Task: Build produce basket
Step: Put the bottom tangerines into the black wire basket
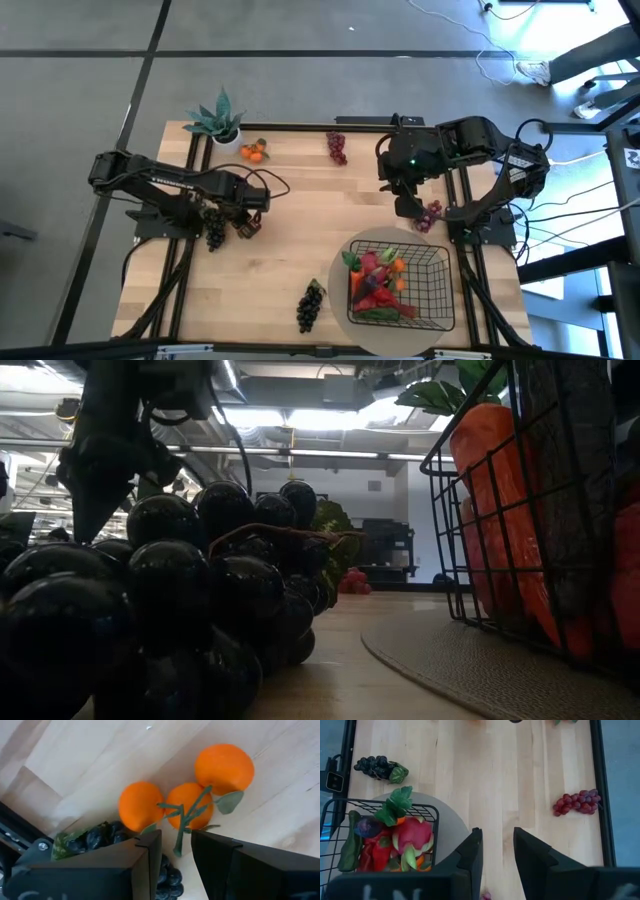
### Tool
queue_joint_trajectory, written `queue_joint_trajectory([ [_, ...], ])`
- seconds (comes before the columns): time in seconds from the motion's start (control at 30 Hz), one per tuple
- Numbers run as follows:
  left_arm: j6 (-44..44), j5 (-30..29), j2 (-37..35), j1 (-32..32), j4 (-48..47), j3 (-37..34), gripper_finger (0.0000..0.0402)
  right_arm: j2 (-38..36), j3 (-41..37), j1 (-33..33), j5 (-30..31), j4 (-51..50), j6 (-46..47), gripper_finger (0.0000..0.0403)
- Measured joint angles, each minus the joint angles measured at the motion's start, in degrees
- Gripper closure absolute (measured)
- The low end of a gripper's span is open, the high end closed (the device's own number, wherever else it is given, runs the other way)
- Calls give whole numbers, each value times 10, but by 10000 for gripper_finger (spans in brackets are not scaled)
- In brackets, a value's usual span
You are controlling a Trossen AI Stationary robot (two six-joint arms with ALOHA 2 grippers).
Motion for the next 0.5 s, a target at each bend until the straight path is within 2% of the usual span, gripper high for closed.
queue_joint_trajectory([
  [0.5, -1, -4, 0, 0, 33, -26, 308, 0, 0, 0, 0, 0, 0, 307],
])
